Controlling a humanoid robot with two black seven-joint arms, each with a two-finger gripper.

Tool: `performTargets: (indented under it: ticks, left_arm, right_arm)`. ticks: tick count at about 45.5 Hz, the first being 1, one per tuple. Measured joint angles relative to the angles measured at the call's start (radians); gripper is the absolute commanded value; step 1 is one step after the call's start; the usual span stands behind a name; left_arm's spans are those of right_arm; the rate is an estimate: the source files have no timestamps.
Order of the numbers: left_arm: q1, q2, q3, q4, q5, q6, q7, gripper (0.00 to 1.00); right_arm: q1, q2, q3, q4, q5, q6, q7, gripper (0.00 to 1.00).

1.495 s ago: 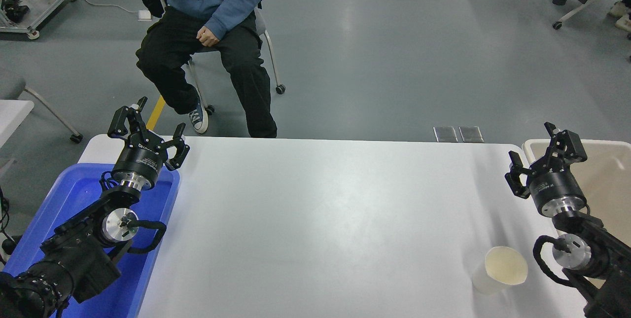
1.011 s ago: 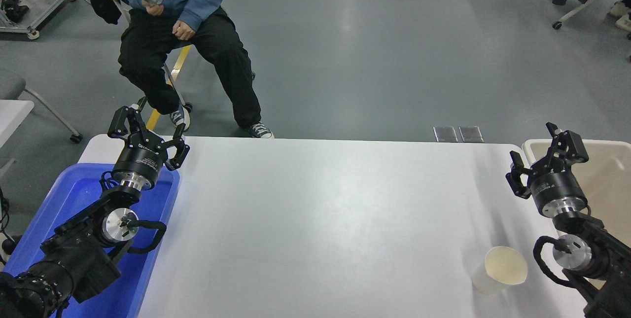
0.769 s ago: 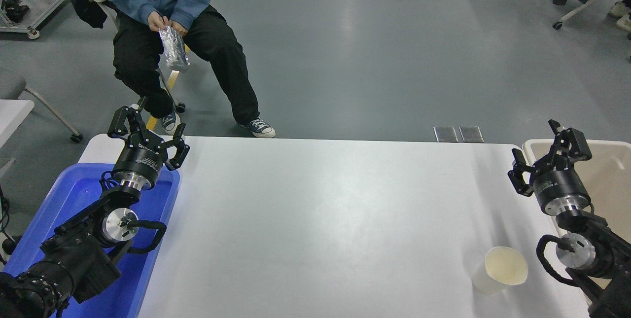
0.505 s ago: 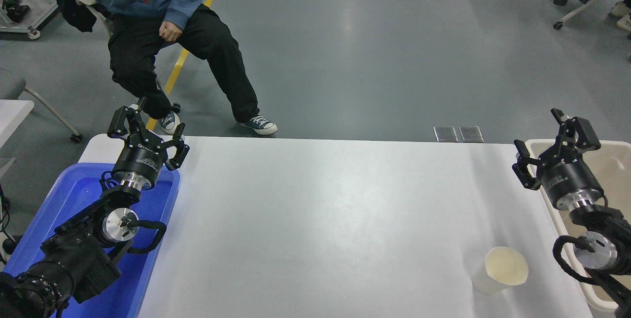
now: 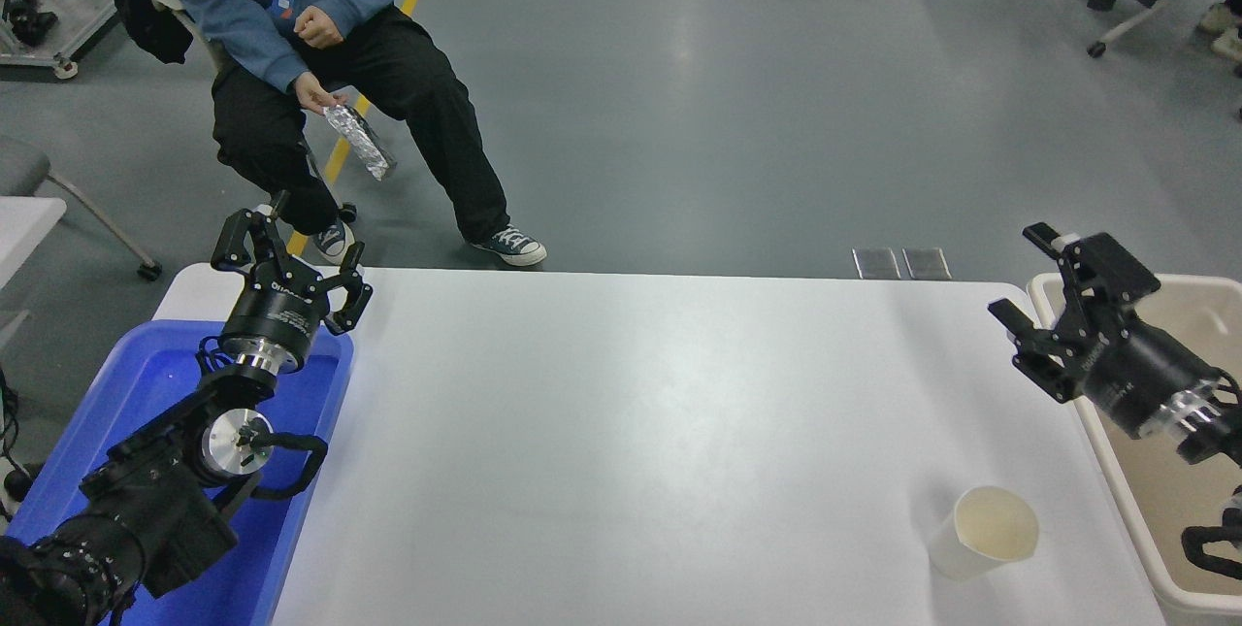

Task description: Dispose of the paper cup in the dustbin

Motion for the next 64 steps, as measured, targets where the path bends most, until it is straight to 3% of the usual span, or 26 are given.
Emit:
performTargets:
  ticks: [15, 35, 64]
  left_arm:
    - [0.0, 0.0, 0.0, 0.0, 0.0, 0.0, 0.0, 1.0]
    - [0.0, 0.0, 0.0, 0.0, 0.0, 0.0, 0.0, 1.0]
    - [0.0, 0.0, 0.0, 0.0, 0.0, 0.0, 0.0, 1.0]
  right_arm:
    - [0.011, -0.147, -0.075, 0.108, -0.336, 0.011, -0.137, 1.0]
    - [0.174, -0.255, -0.362, 0.148, -0.743, 0.013, -0.211, 1.0]
    - [0.205, -0.204, -0.486, 0.083, -0.844, -0.077, -0.224, 1.0]
